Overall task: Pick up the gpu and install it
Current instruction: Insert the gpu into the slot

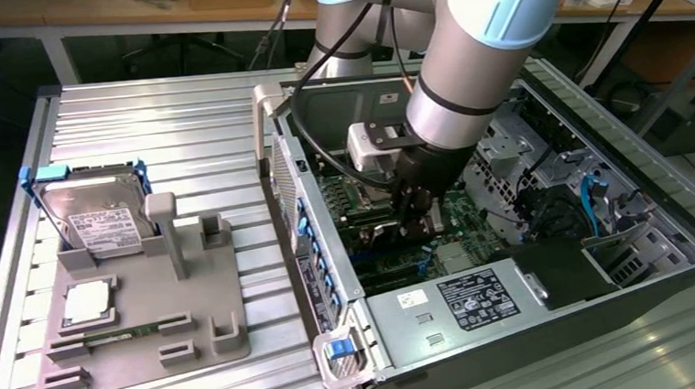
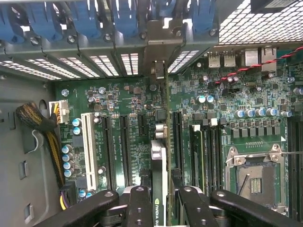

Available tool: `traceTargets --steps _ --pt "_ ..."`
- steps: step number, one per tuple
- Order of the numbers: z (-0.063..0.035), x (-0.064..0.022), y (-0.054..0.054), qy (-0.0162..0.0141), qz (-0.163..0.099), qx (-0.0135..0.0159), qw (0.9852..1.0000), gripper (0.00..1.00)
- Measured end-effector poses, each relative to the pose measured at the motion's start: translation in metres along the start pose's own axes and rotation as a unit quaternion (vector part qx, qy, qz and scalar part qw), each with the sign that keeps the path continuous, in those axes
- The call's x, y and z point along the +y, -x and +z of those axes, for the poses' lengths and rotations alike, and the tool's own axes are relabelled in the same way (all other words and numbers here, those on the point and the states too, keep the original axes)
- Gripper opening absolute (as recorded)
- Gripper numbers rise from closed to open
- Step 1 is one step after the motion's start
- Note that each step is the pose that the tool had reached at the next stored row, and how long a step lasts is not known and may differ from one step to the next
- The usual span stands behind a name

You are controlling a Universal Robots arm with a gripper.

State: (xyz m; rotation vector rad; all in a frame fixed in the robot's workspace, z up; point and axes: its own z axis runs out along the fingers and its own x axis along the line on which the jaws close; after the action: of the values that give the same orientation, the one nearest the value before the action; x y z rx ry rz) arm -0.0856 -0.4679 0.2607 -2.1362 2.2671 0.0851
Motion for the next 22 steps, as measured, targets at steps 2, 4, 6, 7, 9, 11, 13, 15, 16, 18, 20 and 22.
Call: traceTargets --steps 2,4,6,7,9,11,13,15,16,18,20,22 --pt "-0.0006 0.0000 0.0000 -0.0001 0.000 -0.0003 1.0000 0.27" --pt "-0.0009 0.0000 0.0000 -0.0001 0.000 -0.0004 1.0000 0.27" --pt "-0.0016 0.0000 -0.0003 -0.0001 0.000 -0.0003 1.0000 0.27" --pt "-0.0019 0.0000 -0.0002 -0.0001 0.000 -0.0004 1.0000 0.27" --pt "-0.0028 0.0000 -0.0003 -0.0001 0.000 -0.0002 1.0000 0.27" --pt "-0.0063 0.0001 -0.0001 0.0000 0.000 -0.0001 1.0000 0.27" --pt "-0.0076 0.0001 0.0000 0.0000 0.000 -0.0001 1.0000 0.27" --pt "-0.0076 0.0001 0.0000 0.0000 0.000 -0.0001 1.0000 0.27" --pt "-0.0077 0.0001 -0.0015 0.0000 0.000 -0.0001 1.0000 0.27" --pt "-0.0079 -0.0001 -0.0050 0.0000 0.000 -0.0001 1.0000 0.27" --pt "-0.0080 -0.0001 -0.0056 0.0000 0.000 -0.0001 1.0000 0.27" --pt "-0.0080 -0.0002 -0.0057 0.0000 0.000 -0.0001 1.0000 0.27"
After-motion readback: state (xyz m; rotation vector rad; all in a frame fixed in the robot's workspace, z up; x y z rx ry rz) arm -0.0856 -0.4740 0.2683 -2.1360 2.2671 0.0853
